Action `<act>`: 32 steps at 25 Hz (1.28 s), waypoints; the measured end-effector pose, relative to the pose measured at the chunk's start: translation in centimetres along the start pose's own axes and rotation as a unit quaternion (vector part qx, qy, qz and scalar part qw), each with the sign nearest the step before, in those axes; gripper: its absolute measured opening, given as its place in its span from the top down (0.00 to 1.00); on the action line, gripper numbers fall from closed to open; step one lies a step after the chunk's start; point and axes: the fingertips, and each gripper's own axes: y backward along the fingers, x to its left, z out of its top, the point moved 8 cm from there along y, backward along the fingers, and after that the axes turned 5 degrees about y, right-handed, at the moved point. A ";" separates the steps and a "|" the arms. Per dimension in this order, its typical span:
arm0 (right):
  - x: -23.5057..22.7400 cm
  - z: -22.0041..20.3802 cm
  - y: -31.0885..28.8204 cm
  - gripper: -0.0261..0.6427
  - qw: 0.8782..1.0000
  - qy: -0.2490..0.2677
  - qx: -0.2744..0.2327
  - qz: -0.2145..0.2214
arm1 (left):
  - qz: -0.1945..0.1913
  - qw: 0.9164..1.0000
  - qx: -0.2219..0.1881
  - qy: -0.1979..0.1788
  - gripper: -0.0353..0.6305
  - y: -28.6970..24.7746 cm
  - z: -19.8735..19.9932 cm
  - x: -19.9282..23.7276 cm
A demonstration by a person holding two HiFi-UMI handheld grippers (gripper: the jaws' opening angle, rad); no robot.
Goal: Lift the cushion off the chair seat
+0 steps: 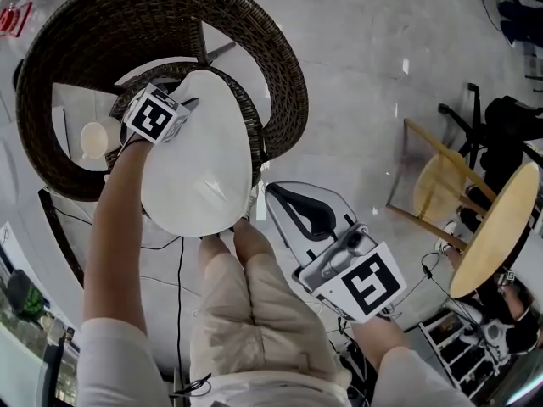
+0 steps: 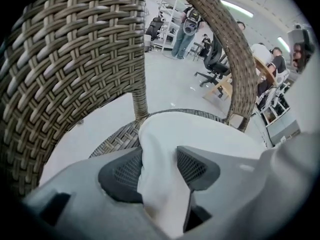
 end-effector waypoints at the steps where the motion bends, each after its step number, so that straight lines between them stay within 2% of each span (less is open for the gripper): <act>1: 0.1 0.1 0.2 0.96 1.000 0.001 -0.003 -0.001 | 0.006 1.000 0.003 -0.001 0.63 0.1 0.1 -0.2; 6: 0.8 0.4 1.2 0.96 1.000 0.004 -0.010 -0.006 | 0.041 0.999 0.020 -0.027 0.84 0.8 0.0 -1.2; 8: 1.2 0.5 1.7 0.96 1.000 0.006 -0.012 -0.008 | 0.051 0.998 0.017 -0.036 0.88 1.2 -0.1 -1.7; 18: 4.5 2.6 4.7 0.96 0.999 0.008 -0.027 -0.032 | 0.062 0.997 -0.040 -0.017 0.89 6.5 0.6 -4.0; 21: 5.7 3.4 5.7 0.96 0.999 0.011 -0.032 -0.041 | 0.074 0.995 -0.072 -0.013 0.89 8.6 0.7 -4.6; 25: 7.5 4.4 7.2 0.96 0.999 0.017 -0.025 -0.043 | 0.070 0.991 -0.114 -0.011 0.89 11.8 0.5 -6.7; 32: 12.0 6.7 8.7 0.96 0.998 0.028 -0.037 -0.042 | 0.078 0.984 -0.161 -0.018 0.89 18.9 -0.9 -10.2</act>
